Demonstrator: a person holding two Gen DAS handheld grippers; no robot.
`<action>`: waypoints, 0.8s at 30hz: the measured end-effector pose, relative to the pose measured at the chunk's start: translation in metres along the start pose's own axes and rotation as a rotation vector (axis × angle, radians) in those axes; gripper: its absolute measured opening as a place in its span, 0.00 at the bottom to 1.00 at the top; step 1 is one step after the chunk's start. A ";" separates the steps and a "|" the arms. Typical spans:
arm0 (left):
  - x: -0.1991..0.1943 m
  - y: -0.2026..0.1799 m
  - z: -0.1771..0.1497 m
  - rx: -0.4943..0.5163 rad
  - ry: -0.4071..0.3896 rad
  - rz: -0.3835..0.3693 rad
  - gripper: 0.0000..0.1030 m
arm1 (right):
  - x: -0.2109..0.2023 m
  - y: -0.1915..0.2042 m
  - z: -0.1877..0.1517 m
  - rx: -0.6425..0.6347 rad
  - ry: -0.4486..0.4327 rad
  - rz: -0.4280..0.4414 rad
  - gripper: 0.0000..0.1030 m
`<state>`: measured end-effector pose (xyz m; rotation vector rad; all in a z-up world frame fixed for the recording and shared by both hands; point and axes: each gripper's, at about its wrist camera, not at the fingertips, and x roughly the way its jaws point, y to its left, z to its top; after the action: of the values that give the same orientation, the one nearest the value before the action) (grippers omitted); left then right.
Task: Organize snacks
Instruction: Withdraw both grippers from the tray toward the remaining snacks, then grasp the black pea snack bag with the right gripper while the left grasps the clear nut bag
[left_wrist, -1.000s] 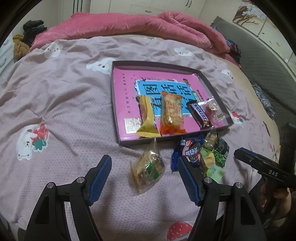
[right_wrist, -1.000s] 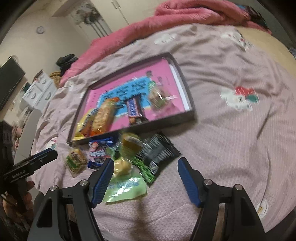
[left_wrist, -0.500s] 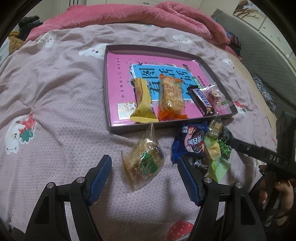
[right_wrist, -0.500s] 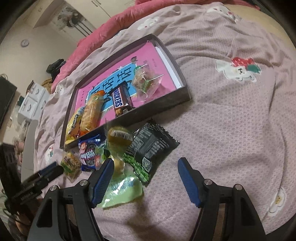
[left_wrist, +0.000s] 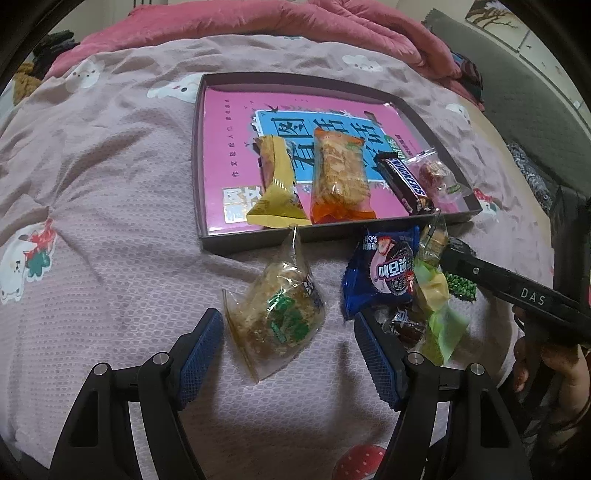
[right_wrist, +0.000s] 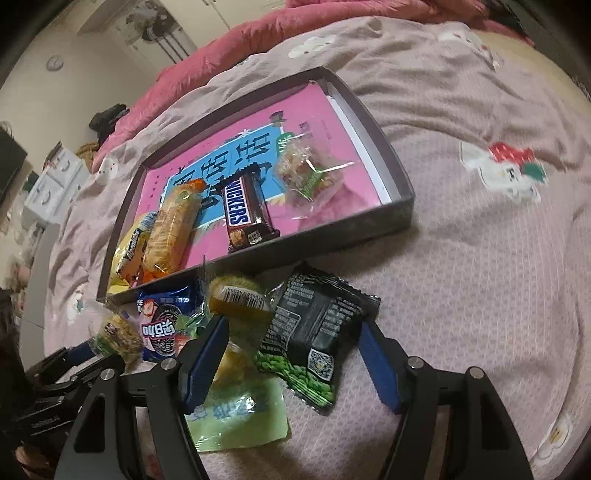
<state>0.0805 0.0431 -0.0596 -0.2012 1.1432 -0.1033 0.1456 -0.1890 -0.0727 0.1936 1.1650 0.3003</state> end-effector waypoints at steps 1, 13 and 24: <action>0.001 0.000 0.000 0.001 0.001 0.001 0.73 | 0.000 0.001 0.000 -0.011 -0.001 -0.006 0.68; 0.009 0.006 0.000 -0.017 0.009 0.003 0.73 | -0.003 0.002 -0.005 -0.140 -0.032 -0.124 0.49; 0.019 0.000 0.002 -0.021 0.000 0.060 0.73 | 0.008 -0.004 -0.001 -0.164 -0.058 -0.155 0.40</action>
<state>0.0899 0.0398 -0.0761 -0.1850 1.1492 -0.0384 0.1481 -0.1904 -0.0812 -0.0314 1.0852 0.2507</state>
